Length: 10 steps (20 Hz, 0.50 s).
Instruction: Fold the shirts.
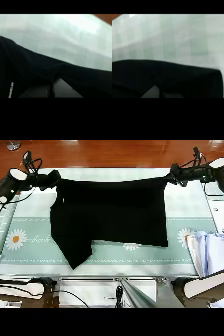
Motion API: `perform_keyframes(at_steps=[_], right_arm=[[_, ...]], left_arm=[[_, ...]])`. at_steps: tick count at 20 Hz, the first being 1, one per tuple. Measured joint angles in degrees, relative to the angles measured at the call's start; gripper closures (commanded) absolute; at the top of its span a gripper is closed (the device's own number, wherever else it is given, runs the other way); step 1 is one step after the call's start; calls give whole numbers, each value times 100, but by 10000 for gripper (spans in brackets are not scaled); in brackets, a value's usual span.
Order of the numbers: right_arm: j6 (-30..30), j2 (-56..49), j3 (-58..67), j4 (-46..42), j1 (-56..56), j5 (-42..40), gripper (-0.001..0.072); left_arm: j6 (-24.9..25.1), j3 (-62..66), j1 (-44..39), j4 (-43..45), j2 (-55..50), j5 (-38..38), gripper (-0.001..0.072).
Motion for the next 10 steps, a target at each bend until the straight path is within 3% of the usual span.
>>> perform_keyframes(at_steps=[5,8,9,10], right_arm=[[-17,-4,-118,-831,66,1078,689],[146,-4,-444,-1272,144,1211,683],[234,-4,-555,-1353,164,1182,497],[321,-4,-640,-1410,175,1139,122]], left_arm=[[319,188,468,61,-181,-1263,683],[380,214,560,125,-496,-1908,672],[389,219,570,146,-612,-2122,523],[385,227,581,157,-699,-2312,69]])
